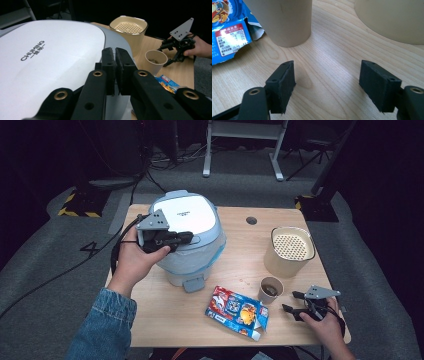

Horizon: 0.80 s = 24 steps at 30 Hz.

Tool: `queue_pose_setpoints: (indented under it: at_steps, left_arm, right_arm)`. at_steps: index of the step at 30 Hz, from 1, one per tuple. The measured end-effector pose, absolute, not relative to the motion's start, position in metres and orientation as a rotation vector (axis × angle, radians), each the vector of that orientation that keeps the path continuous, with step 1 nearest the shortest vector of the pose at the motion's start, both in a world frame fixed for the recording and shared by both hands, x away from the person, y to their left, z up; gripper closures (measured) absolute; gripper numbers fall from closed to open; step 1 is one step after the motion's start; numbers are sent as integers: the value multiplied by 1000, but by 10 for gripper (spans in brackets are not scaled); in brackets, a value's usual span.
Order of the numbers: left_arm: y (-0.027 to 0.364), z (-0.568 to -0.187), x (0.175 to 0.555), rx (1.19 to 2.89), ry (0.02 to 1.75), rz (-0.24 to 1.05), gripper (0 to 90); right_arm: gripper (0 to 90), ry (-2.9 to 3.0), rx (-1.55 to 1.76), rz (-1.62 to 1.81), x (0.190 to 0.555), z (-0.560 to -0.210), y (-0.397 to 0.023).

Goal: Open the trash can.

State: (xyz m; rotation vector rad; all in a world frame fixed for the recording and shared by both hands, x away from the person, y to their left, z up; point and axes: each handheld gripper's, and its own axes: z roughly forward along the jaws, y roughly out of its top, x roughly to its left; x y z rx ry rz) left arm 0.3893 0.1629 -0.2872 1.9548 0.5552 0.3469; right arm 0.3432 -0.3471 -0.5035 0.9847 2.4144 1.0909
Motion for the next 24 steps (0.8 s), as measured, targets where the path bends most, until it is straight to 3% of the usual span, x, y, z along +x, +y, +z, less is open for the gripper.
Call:
queue_pose_setpoints:
  at_steps: [11, 24]
  left_arm:
    - [157, -288, 387, 1977, 523, 417, 900]
    - [156, -288, 385, 1970, 548, 403, 890]
  right_arm:
    - [288, 2414, 986, 1091, 343, -503, -347]
    - [288, 2414, 986, 1090, 343, -503, -347]
